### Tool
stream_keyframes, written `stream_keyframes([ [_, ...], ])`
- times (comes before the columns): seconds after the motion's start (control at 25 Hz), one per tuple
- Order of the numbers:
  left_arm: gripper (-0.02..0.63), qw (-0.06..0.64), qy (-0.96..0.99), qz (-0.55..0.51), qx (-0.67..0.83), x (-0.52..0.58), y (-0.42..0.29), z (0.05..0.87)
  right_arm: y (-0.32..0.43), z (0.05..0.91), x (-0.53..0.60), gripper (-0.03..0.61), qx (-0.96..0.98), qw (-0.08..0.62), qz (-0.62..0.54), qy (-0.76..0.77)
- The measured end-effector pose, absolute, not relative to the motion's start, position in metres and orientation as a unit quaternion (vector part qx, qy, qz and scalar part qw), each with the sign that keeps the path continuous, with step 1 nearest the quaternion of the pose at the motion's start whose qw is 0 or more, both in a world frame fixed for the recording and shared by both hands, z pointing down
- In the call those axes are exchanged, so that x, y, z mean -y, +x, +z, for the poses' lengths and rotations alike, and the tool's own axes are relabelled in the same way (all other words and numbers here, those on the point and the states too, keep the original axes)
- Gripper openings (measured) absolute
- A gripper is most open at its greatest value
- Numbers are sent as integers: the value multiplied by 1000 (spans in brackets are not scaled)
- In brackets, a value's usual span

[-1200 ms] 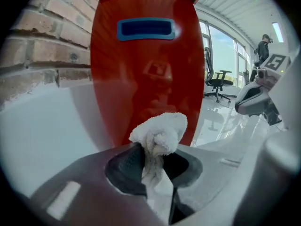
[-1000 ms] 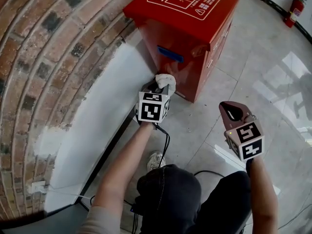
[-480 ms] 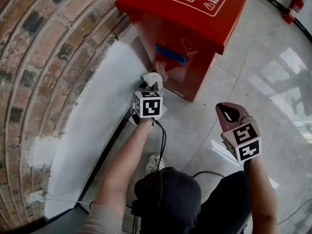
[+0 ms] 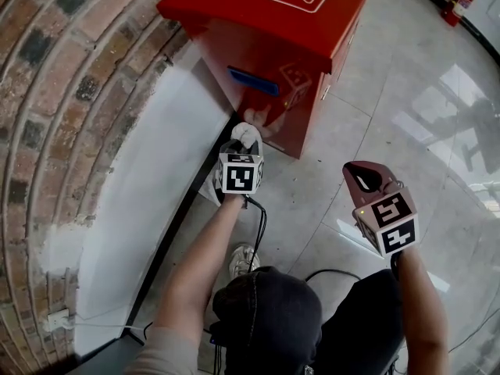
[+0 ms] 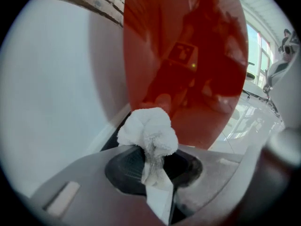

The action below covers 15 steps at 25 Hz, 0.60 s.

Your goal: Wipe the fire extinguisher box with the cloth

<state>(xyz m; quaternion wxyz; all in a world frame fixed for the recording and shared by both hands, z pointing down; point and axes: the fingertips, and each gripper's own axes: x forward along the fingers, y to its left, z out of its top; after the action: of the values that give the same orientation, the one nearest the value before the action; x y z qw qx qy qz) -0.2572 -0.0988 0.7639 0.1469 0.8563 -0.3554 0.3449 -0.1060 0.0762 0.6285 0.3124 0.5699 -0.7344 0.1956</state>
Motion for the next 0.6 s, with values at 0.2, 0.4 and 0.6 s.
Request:
stream_keyframes([
  [0.2, 81, 161, 874, 338, 310, 65, -228, 762, -111, 624, -83, 26, 740, 307, 194, 566],
  [0.4, 81, 144, 892, 345, 255, 30, -203, 761, -103, 615, -95, 26, 737, 301, 189, 574],
  [0.6, 81, 145, 901, 341, 225, 6, -185, 758, -92, 610, -113, 26, 732, 299, 187, 584],
])
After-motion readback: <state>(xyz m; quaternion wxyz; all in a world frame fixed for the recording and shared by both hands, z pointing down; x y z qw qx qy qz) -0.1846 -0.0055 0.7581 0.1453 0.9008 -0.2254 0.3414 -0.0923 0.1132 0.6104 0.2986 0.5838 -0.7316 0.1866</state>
